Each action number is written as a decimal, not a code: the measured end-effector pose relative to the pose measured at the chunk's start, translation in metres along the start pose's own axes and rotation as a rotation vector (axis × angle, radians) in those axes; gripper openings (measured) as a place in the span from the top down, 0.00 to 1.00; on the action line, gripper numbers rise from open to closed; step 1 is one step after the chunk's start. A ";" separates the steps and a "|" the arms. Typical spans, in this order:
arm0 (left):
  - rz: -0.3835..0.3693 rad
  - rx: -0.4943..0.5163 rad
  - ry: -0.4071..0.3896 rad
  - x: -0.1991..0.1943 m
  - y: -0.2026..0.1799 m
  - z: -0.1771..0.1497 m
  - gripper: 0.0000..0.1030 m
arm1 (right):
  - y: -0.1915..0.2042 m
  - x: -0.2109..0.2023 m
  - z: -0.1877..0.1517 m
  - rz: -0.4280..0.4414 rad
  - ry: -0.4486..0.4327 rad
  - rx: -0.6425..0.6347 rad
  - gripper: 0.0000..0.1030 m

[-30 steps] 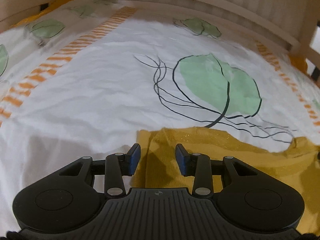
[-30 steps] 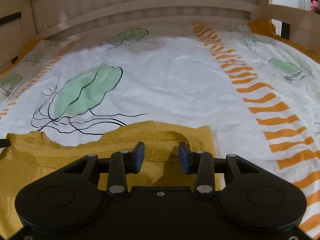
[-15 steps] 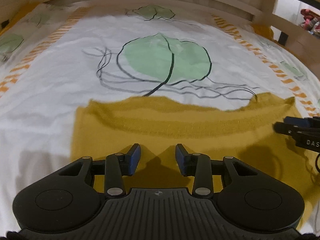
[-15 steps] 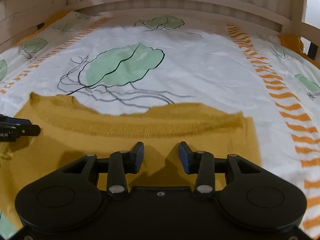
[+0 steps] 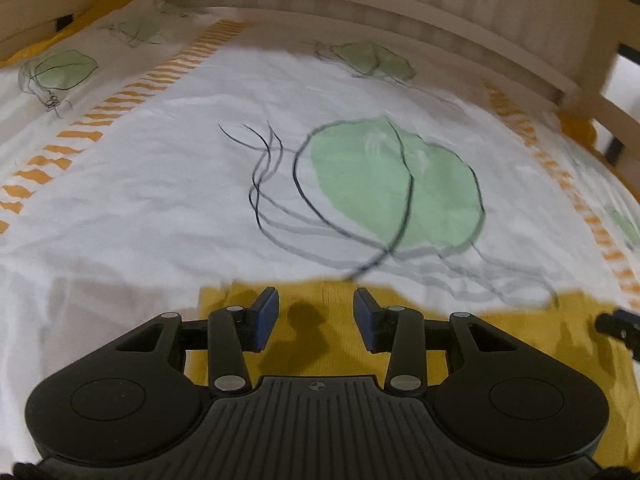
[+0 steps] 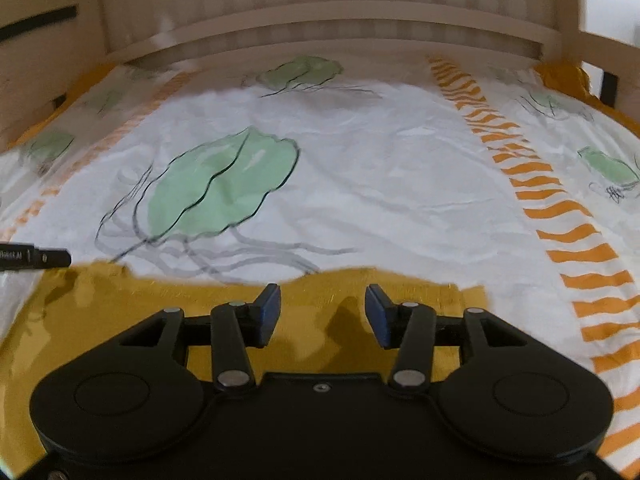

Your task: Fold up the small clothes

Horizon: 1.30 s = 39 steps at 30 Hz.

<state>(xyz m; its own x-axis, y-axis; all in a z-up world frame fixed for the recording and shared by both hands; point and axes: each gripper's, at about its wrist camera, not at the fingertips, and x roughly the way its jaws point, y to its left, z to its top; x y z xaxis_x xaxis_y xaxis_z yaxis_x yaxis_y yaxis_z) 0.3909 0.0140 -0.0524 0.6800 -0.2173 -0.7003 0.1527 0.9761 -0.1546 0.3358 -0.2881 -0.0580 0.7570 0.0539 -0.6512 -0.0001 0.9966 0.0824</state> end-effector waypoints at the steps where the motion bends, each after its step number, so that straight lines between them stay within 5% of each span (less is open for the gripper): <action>1: -0.006 0.015 0.010 -0.003 0.000 -0.005 0.61 | 0.001 -0.005 -0.005 0.010 0.002 -0.003 0.44; 6: -0.038 0.125 0.082 -0.023 -0.004 -0.054 0.61 | -0.001 -0.014 -0.035 0.008 0.062 -0.023 0.42; 9: -0.029 0.194 0.054 -0.042 -0.003 -0.076 0.59 | -0.009 -0.028 -0.049 0.005 0.073 -0.004 0.41; 14: -0.038 0.180 0.098 -0.057 0.006 -0.092 0.55 | -0.026 -0.058 -0.059 0.023 0.060 0.049 0.41; 23: -0.044 0.156 0.146 -0.054 0.011 -0.090 0.55 | -0.072 -0.080 -0.070 0.100 0.033 0.298 0.36; 30: -0.067 0.191 0.177 -0.048 0.011 -0.086 0.51 | -0.097 -0.071 -0.064 0.116 0.061 0.370 0.35; 39: -0.152 0.112 0.155 -0.048 0.029 -0.088 0.50 | -0.107 -0.041 -0.043 0.139 0.089 0.362 0.25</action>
<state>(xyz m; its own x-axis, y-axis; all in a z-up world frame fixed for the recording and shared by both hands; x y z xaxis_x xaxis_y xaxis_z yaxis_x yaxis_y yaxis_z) 0.2997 0.0533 -0.0848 0.5260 -0.3507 -0.7748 0.3295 0.9239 -0.1945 0.2772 -0.3945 -0.0728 0.7065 0.2073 -0.6767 0.1441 0.8940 0.4243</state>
